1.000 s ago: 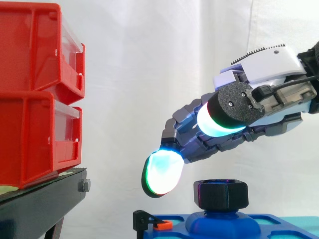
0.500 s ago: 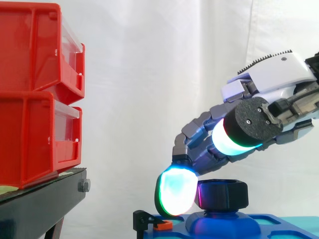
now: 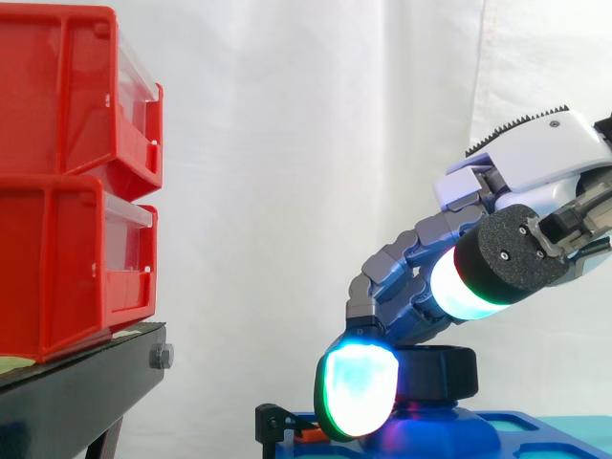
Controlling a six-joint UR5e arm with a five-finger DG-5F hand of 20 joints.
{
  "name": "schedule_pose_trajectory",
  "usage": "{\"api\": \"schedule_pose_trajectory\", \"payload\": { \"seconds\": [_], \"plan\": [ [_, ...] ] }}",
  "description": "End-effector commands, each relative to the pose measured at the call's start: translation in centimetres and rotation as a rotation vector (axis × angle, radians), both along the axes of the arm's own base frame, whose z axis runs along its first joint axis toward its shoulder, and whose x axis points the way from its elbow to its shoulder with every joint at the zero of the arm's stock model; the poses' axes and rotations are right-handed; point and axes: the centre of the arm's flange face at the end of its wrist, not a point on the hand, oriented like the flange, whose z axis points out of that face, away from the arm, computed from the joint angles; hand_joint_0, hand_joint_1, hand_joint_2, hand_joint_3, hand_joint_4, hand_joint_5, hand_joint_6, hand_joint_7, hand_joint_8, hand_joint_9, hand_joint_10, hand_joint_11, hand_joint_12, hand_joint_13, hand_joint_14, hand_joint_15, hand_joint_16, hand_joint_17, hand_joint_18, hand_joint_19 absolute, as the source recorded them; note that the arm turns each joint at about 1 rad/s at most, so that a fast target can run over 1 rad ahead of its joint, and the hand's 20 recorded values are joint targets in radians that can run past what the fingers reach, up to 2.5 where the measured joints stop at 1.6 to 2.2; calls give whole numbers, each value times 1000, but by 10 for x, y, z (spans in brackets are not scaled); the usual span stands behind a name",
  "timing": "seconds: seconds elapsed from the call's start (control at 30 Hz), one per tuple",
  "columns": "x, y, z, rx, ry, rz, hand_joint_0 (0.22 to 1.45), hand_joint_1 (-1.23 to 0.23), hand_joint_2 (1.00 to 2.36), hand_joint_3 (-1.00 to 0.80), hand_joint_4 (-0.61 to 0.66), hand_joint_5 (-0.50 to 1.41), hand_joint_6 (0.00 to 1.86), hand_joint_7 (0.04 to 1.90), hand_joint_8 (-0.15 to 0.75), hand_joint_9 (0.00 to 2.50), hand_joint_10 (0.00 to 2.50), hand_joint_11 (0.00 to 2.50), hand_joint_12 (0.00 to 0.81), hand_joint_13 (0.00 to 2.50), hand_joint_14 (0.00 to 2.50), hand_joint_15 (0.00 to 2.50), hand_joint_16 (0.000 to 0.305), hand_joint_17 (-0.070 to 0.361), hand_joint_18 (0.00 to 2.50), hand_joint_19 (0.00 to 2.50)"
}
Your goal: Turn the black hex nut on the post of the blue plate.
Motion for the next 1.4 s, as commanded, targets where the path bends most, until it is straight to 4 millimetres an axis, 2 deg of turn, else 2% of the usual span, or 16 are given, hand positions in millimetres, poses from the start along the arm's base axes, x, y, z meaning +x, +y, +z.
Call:
{"api": "schedule_pose_trajectory", "payload": {
  "seconds": [0.0,0.77,1.37],
  "plan": [
    [0,-2,0,5,-1,10,467,-404,1000,-500,180,-230,502,845,241,201,0,0,371,0,0,0,58,130,0,39],
    [1,-23,2,2,-25,32,468,-405,1000,-500,178,-230,503,842,243,200,0,0,372,0,0,0,58,130,0,36],
    [-2,-52,5,10,-46,54,469,-401,1000,-500,180,-229,502,843,244,206,0,0,371,9,0,0,58,131,0,48]
  ]
}}
